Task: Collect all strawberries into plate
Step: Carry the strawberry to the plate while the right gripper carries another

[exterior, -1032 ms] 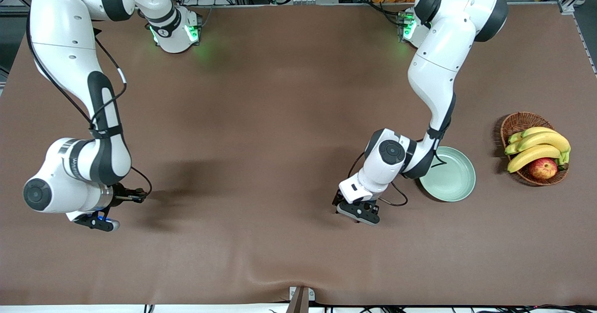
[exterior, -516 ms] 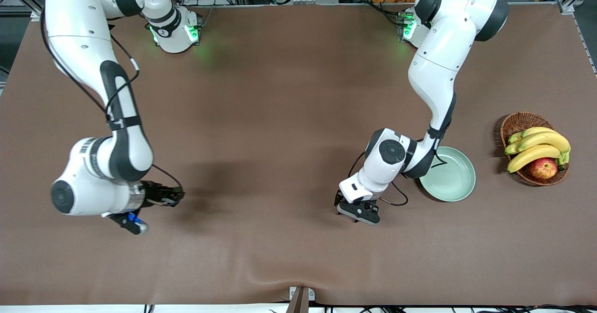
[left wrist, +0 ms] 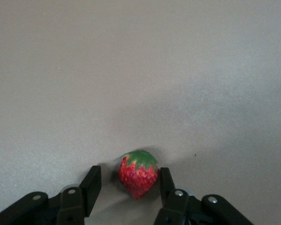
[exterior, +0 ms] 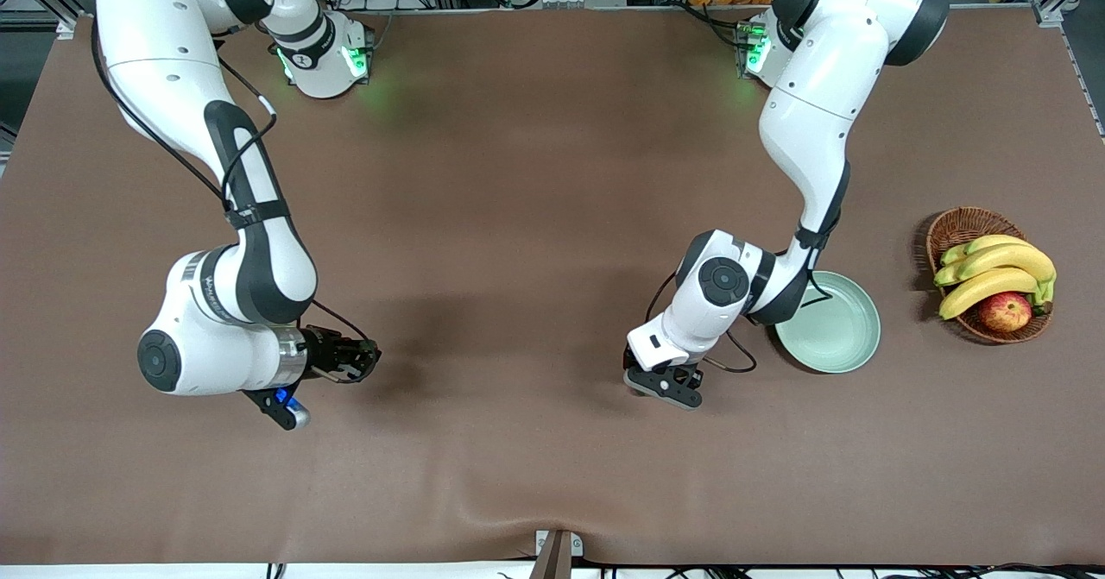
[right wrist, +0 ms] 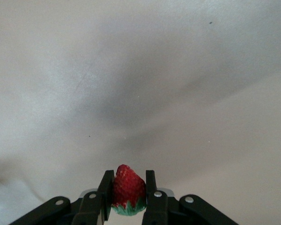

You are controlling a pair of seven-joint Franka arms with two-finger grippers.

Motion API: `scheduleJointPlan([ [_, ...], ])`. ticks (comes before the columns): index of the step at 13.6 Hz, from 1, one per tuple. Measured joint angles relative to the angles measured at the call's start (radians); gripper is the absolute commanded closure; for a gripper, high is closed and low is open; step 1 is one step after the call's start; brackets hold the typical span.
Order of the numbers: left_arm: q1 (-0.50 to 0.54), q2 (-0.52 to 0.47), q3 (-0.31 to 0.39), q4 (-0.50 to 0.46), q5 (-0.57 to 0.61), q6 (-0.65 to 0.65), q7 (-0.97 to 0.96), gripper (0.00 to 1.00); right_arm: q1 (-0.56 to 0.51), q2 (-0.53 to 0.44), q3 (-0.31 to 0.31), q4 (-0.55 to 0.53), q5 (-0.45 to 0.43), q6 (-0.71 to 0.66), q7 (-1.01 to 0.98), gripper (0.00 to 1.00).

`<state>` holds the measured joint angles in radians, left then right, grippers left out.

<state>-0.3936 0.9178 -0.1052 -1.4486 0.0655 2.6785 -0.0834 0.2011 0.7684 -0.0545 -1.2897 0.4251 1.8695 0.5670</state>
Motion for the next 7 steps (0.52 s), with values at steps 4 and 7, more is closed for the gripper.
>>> scheduleJointPlan([
  [4, 0.001, -0.002, 0.001, 0.0, 0.0, -0.002, 0.0, 0.51, -0.004, 0.0, 0.0, 0.0, 0.001, 0.0, 0.0, 1.0],
  [7, 0.0, -0.002, 0.001, 0.0, 0.0, -0.002, 0.0, 0.82, -0.005, 0.0, 0.0, 0.0, 0.001, 0.0, 0.0, 1.0],
])
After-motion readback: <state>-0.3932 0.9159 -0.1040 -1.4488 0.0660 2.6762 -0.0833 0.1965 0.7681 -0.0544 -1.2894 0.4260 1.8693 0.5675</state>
